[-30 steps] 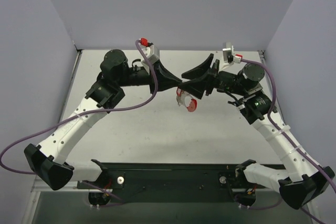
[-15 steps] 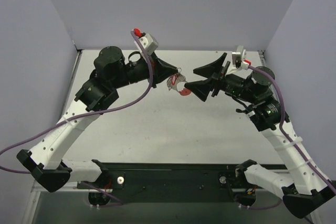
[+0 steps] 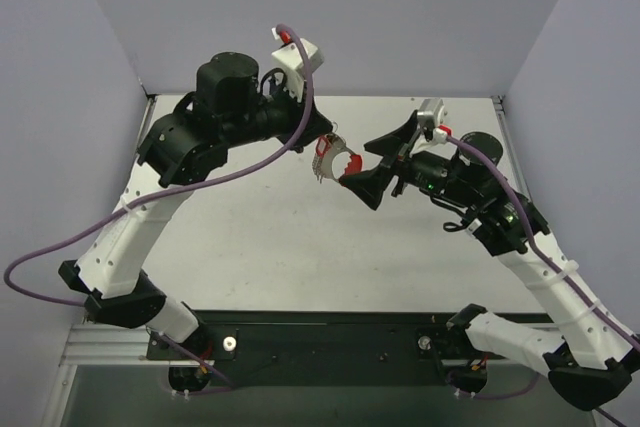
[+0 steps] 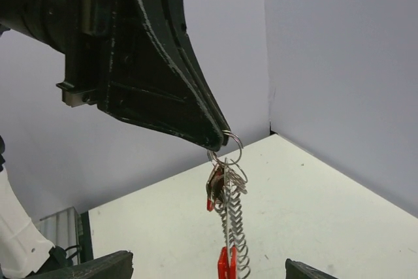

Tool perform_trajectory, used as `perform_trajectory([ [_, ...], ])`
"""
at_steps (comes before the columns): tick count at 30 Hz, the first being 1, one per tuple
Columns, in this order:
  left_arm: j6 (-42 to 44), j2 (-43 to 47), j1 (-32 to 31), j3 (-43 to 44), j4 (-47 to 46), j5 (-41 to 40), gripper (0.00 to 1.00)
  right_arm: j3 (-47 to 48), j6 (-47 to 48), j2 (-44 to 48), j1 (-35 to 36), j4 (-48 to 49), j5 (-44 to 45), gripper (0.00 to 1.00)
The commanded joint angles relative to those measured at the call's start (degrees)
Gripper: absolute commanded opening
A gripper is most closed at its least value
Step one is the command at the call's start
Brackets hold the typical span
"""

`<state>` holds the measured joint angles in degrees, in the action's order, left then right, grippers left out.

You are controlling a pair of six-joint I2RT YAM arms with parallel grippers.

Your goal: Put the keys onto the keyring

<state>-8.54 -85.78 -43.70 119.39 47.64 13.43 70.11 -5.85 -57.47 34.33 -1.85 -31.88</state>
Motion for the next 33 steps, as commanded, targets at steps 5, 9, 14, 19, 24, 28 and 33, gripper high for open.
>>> perform_trajectory([
  [5, -1.7, -7.6, -2.1, 14.7, 23.5, -11.7, 0.0, -0.3, -2.5, 4.0, 2.7, 1.3, 3.8, 0.95],
  [9, -2.4, -9.7, -2.1, 18.8, 28.8, -12.7, 0.0, -2.6, -5.2, 4.4, 3.1, 4.9, 1.0, 0.93],
  [14, -3.9, -8.8, -2.1, 16.6, 28.8, -13.0, 0.0, -2.7, -10.5, 1.3, 3.6, 8.2, -5.0, 0.82],
  [19, -6.4, -9.9, -2.2, 16.0, 31.2, -15.9, 0.0, -5.0, -16.6, -0.4, 5.3, 14.5, -7.1, 0.76],
  [24, -9.4, -13.1, -2.1, 18.1, 33.2, -20.2, 0.0, -5.1, -19.6, -2.6, 8.6, 18.3, -6.5, 0.77],
  [28, -11.1, -13.4, -2.1, 19.0, 31.8, -23.6, 0.0, -4.7, -21.3, -4.7, 11.3, 18.5, -3.7, 0.79],
  [33, -13.2, -13.2, -2.0, 20.7, 31.6, -26.1, 0.0, -4.6, -22.0, -8.1, 13.5, 18.4, -1.9, 0.82],
])
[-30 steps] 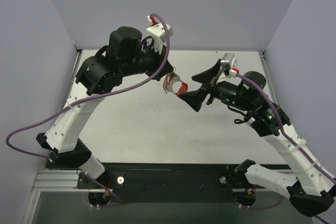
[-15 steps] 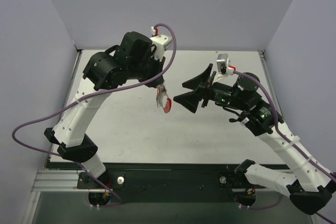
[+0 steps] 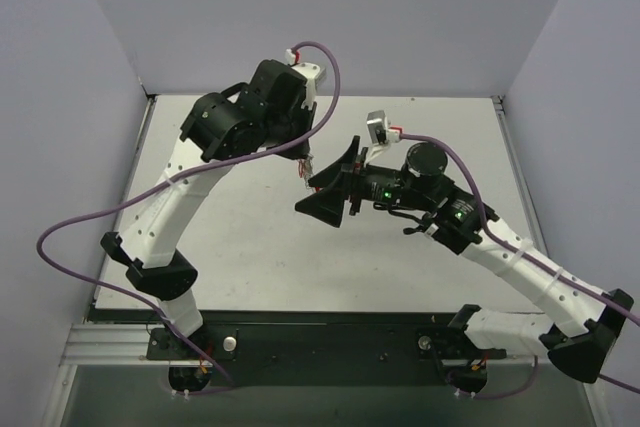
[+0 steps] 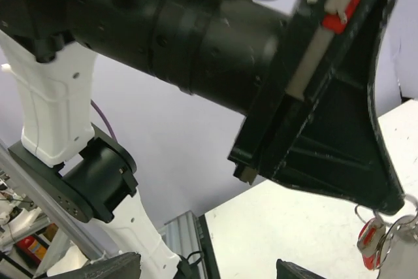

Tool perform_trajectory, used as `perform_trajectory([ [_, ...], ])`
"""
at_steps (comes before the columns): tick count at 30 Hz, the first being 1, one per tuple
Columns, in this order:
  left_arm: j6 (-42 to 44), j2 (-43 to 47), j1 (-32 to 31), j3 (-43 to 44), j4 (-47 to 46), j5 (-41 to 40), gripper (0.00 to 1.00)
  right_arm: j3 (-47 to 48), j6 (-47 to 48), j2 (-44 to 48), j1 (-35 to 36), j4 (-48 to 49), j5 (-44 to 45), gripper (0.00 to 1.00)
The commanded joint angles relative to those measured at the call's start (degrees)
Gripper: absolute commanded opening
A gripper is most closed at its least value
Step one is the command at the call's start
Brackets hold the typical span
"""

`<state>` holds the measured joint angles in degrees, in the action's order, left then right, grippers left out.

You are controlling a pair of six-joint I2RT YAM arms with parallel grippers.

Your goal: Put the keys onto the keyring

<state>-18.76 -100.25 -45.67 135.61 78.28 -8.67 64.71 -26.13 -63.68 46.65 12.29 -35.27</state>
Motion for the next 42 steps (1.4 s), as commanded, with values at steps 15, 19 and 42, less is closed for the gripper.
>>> perform_trajectory([
  [15, -3.7, 4.5, 0.1, 1.8, -3.5, -1.5, 0.0, -9.4, 1.0, -2.9, 1.6, 9.8, 19.1, 0.88],
  [19, -3.6, 5.2, 0.1, 0.1, -5.1, 0.1, 0.0, -12.2, 1.9, -2.1, 1.4, 16.3, 19.9, 0.84],
  [42, -3.9, 5.8, 0.5, -3.2, -8.4, 1.9, 0.0, -9.7, 4.4, -1.4, 1.2, 16.9, 18.4, 0.62],
])
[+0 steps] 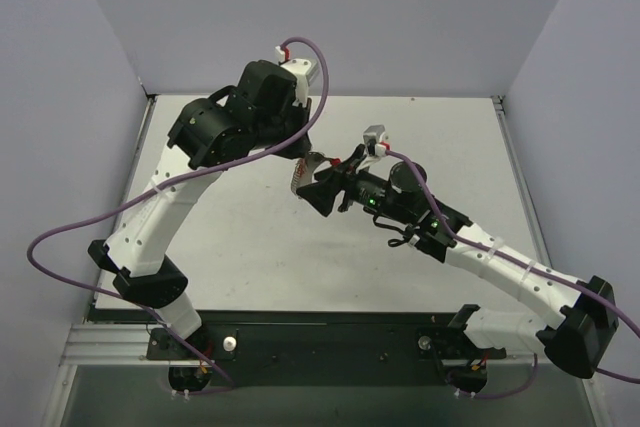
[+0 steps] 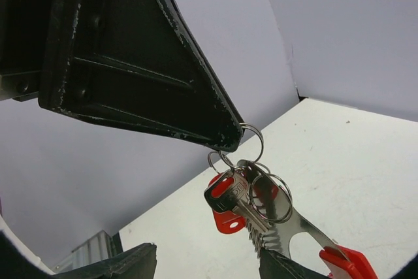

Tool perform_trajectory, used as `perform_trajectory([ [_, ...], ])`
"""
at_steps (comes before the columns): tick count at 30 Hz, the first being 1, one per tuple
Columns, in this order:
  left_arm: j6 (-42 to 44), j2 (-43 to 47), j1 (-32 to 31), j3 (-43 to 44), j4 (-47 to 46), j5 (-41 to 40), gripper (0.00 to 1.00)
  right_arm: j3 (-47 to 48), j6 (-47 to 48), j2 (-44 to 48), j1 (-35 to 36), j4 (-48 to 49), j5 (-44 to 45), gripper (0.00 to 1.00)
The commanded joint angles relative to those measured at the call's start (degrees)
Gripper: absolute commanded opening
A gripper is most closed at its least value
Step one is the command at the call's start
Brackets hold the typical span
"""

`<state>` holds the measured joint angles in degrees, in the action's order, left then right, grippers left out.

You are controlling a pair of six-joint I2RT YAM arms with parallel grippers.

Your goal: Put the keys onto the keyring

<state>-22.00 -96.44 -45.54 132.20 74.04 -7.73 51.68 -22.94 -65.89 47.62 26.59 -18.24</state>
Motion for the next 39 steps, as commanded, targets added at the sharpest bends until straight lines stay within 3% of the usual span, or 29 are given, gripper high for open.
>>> perform_trajectory([
  [1, -0.7, 1.9, 0.4, 0.2, -4.3, 1.1, 0.0, 3.5, 1.2, 0.7, 0.3, 2.4, 2.0, 0.62],
  [12, -0.4, 1.7, 0.4, -0.4, -5.0, 2.0, 0.0, 7.2, 2.5, -1.7, 1.2, -0.7, 8.0, 0.61],
  [21, -0.2, 2.0, 0.3, -1.3, -5.9, 3.2, 0.0, 9.3, 1.8, -4.2, 1.9, -1.8, 10.6, 0.52],
  [29, 0.0, 2.4, 0.3, -2.3, -6.4, 3.6, 0.0, 9.1, 0.2, -4.2, 1.9, -1.5, 14.5, 0.3],
  [30, 0.0, 2.7, 0.3, -2.5, -6.6, 3.6, 0.0, 8.9, 0.3, -4.1, 1.9, -1.5, 14.6, 0.22],
  [32, 0.3, 3.1, 0.4, -3.4, -6.9, 3.5, 0.0, 7.7, -0.1, -3.6, 1.9, -0.5, 14.4, 0.17],
  [33, 0.3, 3.3, 0.4, -3.8, -7.2, 3.5, 0.0, 7.0, 0.0, -3.2, 1.9, 0.6, 14.0, 0.06],
  [34, 0.2, 3.5, 0.4, -4.0, -7.3, 3.2, 0.0, 6.2, 0.0, -2.8, 1.9, 2.1, 14.1, 0.01],
  [39, 0.3, 4.3, 1.0, -5.3, -7.8, 2.1, 0.0, 3.9, 0.0, -1.2, 1.9, 2.9, 14.4, 0.0],
])
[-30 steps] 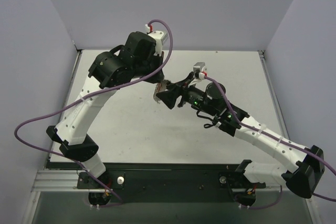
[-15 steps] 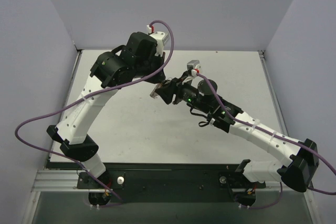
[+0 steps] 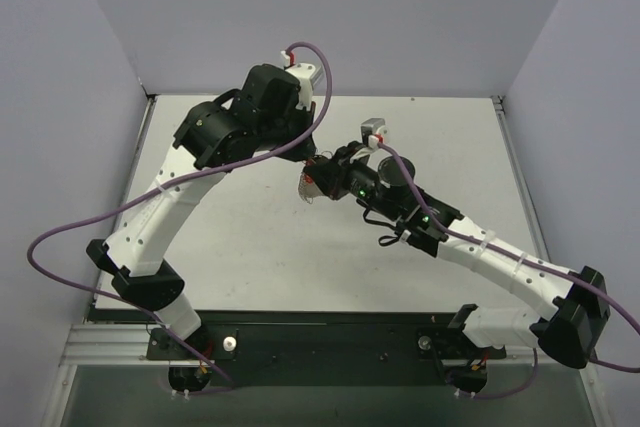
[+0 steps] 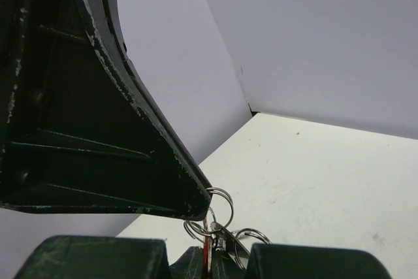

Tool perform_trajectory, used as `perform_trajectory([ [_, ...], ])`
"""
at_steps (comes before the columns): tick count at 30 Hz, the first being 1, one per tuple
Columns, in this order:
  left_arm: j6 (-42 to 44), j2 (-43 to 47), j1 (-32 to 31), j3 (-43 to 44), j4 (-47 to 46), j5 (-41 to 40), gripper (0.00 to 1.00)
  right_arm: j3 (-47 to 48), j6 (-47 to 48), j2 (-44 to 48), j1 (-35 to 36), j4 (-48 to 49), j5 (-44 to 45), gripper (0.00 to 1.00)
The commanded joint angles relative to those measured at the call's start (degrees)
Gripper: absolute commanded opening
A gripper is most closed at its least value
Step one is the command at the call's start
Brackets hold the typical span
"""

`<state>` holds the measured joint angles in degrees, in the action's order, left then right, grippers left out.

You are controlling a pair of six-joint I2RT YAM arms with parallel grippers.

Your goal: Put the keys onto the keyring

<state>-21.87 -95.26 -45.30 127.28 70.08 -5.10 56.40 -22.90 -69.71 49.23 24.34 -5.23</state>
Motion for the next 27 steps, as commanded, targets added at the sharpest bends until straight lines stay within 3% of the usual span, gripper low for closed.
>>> perform_trajectory([
  [1, 0.2, 3.4, 1.0, -0.7, -4.0, -0.7, 0.0, -1.0, 0.1, 2.9, 0.3, 4.8, 1.4, 0.0],
  [27, 1.7, 6.8, 2.1, -2.0, -6.0, 5.1, 0.0, -0.9, -0.6, 1.8, -0.9, 0.7, 3.7, 0.0],
])
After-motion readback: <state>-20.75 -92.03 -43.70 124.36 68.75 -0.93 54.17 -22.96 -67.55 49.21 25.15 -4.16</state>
